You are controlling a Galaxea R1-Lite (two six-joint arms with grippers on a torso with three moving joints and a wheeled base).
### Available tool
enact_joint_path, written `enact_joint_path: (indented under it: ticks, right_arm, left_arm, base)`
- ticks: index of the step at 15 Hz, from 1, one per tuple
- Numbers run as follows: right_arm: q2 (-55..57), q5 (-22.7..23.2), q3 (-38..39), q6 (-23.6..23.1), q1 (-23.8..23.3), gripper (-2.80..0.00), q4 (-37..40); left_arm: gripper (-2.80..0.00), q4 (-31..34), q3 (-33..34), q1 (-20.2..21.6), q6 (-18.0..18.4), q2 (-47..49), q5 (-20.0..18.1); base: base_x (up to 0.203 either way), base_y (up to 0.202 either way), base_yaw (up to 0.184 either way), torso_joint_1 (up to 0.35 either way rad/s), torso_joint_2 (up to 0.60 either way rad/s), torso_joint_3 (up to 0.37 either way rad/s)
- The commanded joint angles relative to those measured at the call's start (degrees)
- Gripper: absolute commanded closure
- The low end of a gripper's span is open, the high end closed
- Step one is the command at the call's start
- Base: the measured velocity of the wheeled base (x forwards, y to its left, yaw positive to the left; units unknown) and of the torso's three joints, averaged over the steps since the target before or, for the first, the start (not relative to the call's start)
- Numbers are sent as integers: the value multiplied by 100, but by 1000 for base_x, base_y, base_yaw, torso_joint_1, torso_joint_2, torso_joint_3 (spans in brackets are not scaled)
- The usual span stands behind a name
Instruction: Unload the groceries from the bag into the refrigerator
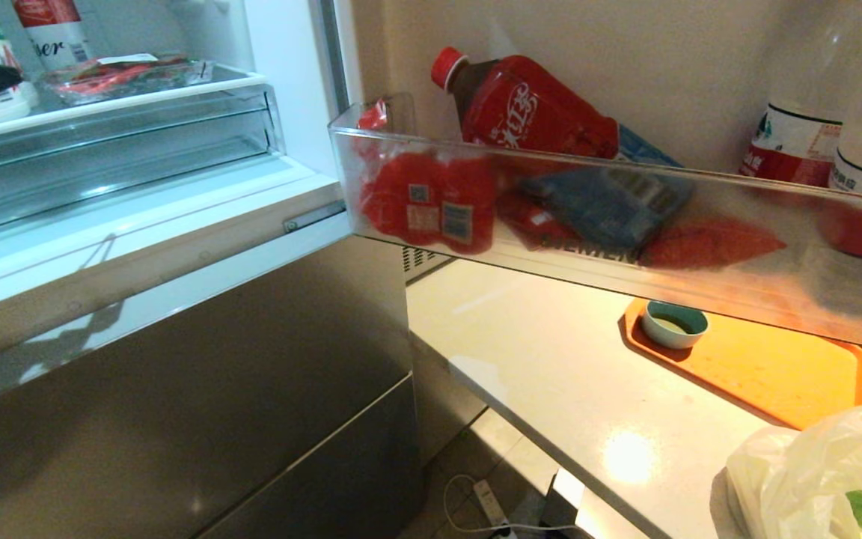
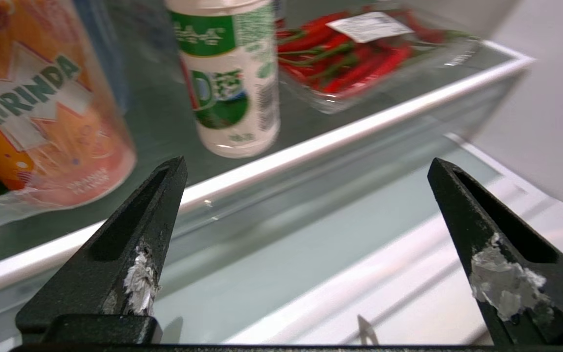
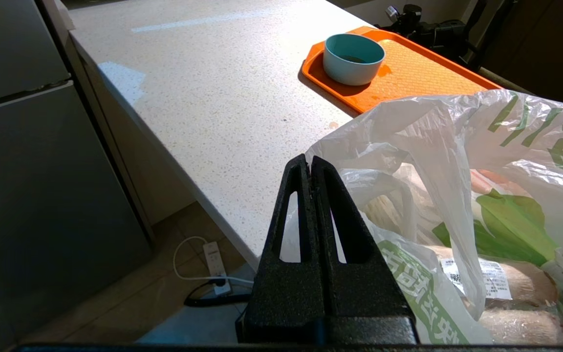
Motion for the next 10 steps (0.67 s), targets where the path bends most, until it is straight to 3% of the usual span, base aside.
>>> enact_joint_path:
  ticks: [1,2,6,8,10]
  right_arm:
    - [-1,4,0,-5,0,0,-1]
    - [-1,-3,0,-5,0,0,-1]
    - [-1,4,0,-5,7,0,-1]
    - [-1,4,0,-5,0,0,-1]
    - [-1,4,0,-13,0,0,-1]
  left_arm:
    - [-280,-13,213,2,0,-333,-187]
    - [0,-13,309,2,11,-444,-212]
    - [0,63,788,-82,17,-1127,-462]
    - [0,83,1181,-148,28,-1628,-1003]
    - [0,125,1609,-302,55,-2272,-1845]
  base:
    - [0,0,0,0,0,0]
    - [0,0,0,0,0,0]
    - [0,0,0,0,0,0]
    - [0,0,0,0,0,0]
    - [0,0,0,0,0,0]
